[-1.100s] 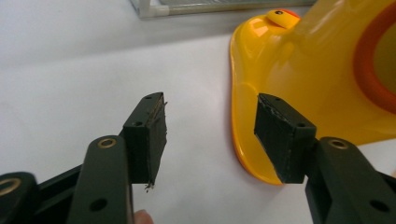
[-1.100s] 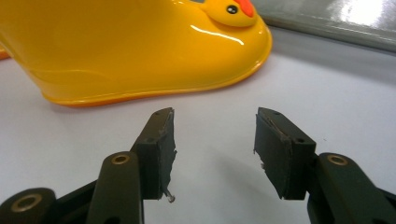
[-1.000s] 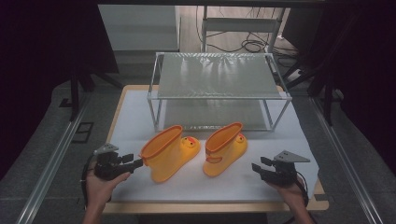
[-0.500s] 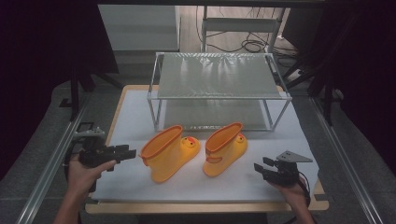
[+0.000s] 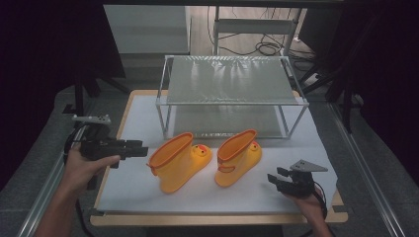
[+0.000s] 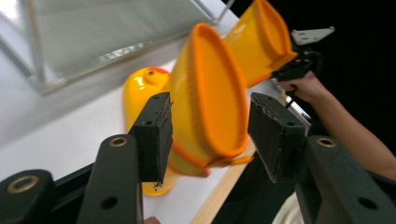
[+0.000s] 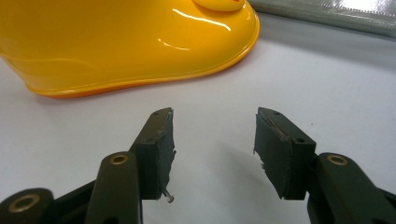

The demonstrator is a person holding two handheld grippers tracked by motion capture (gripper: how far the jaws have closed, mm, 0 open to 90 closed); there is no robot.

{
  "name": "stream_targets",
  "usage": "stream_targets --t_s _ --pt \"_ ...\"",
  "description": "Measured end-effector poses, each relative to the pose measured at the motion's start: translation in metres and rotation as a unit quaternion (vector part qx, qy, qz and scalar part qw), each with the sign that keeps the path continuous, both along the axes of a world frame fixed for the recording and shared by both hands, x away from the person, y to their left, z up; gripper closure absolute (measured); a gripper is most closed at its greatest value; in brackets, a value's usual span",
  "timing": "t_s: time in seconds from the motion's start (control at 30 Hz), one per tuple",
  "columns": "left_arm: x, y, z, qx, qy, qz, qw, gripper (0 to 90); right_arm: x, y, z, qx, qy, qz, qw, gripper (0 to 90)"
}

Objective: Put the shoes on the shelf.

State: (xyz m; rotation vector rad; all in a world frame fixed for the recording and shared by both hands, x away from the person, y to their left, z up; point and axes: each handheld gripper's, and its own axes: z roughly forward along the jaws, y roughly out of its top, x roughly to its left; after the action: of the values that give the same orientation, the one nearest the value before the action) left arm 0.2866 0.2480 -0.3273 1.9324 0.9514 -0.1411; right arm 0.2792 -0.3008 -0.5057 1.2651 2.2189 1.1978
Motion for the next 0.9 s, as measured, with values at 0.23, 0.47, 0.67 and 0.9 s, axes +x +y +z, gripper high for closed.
stream_targets --t_s 0.23,0.47,0.67,0.9 --pt "0.008 -0.025 0.019 0.013 -0.007 -0.024 0.9996 50.5 0.0 0.0 -0.001 0.0 0.009 0.003 1.0 46.8" --pt "0.015 -0.049 0.027 0.029 -0.01 -0.043 0.9986 51.5 0.0 -0.002 0.0 0.005 0.009 0.0 0.9999 46.8" --pt "0.019 -0.067 0.033 0.043 -0.012 -0.05 0.9978 52.2 0.001 -0.001 -0.001 0.003 0.01 0.002 0.9999 46.8" --pt "0.027 -0.084 0.033 0.054 -0.006 -0.055 0.997 52.2 0.001 0.0 -0.003 0.003 0.013 0.003 0.9999 46.8"
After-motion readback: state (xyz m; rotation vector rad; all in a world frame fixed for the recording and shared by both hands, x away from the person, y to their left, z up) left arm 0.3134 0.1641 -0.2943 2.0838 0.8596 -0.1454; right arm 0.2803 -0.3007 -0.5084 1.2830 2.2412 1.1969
